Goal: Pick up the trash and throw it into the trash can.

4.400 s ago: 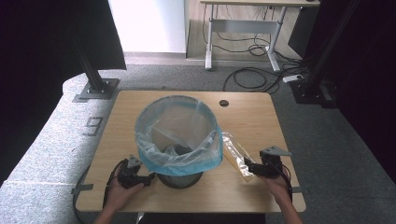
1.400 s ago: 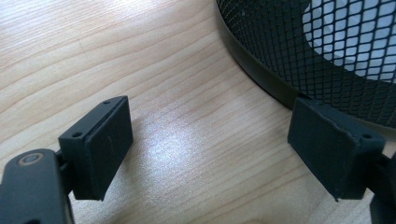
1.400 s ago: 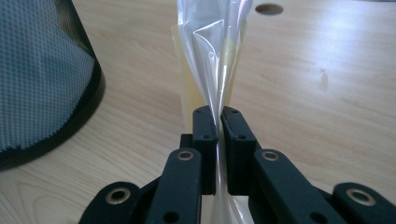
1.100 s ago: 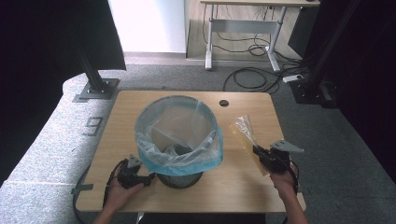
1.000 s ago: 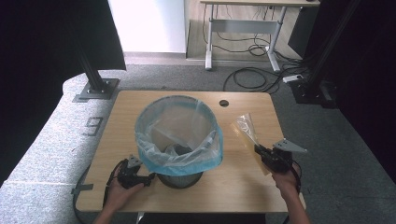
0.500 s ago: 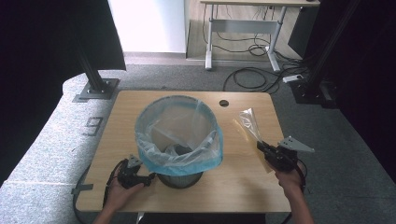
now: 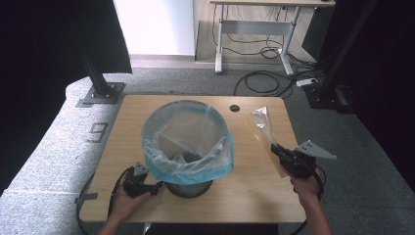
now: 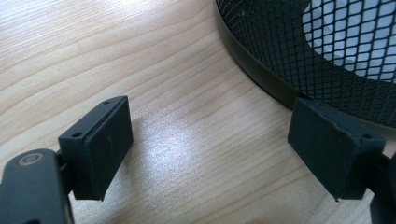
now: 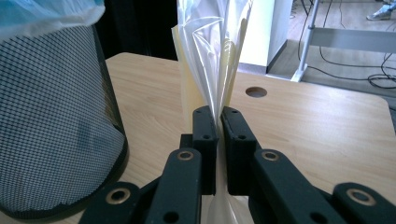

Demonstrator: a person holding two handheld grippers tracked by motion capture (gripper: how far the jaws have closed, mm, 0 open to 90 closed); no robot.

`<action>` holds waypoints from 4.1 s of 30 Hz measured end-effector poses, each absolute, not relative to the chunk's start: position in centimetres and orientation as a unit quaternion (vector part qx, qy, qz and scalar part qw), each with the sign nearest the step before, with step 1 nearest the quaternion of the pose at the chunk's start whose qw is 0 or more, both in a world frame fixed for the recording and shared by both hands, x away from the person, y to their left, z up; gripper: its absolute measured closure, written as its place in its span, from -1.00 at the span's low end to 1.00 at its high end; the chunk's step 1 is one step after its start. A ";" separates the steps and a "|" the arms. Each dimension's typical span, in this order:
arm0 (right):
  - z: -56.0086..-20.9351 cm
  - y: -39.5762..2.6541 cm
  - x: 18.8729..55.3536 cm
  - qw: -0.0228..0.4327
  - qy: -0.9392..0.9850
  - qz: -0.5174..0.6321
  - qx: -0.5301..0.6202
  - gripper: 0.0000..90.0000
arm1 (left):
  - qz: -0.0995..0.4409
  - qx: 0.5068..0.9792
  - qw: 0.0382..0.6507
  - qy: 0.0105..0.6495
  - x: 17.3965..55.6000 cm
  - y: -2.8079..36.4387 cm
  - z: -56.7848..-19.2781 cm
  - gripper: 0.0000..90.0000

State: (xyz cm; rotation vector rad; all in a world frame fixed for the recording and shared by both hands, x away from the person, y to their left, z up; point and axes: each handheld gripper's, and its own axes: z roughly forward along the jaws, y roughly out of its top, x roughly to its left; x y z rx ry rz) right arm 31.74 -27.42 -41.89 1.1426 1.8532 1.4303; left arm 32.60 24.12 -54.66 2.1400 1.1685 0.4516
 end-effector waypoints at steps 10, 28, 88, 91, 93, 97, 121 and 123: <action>-40.4 -26.6 31.4 0.271 0.681 0.547 0.403 0.87 | 0.172 0.816 0.325 0.445 32.6 24.1 -54.7 -0.70; -38.3 -25.6 31.2 0.282 0.674 0.569 0.377 0.88 | 0.172 0.816 0.325 0.446 32.6 24.1 -54.7 -0.70; -29.5 -16.6 32.7 0.285 0.691 0.602 0.279 0.88 | 0.174 0.817 0.324 0.445 32.6 24.1 -54.7 -0.69; -29.4 -16.0 32.9 0.283 0.693 0.603 0.275 0.88 | 0.174 0.817 0.324 0.445 32.6 24.1 -54.7 -0.69; -29.4 -15.7 33.0 0.282 0.693 0.604 0.274 0.88 | 0.174 0.817 0.324 0.445 32.6 24.1 -54.7 -0.69; -29.2 -15.2 33.3 0.279 0.692 0.607 0.274 0.88 | 0.173 0.817 0.323 0.445 32.6 24.1 -54.6 -0.69; -28.8 -12.3 34.9 0.264 0.699 0.610 0.264 0.88 | 0.172 0.818 0.324 0.444 32.5 24.1 -54.6 -0.69; -28.8 -12.1 35.0 0.263 0.700 0.610 0.263 0.88 | 0.172 0.818 0.324 0.444 32.5 24.1 -54.6 -0.69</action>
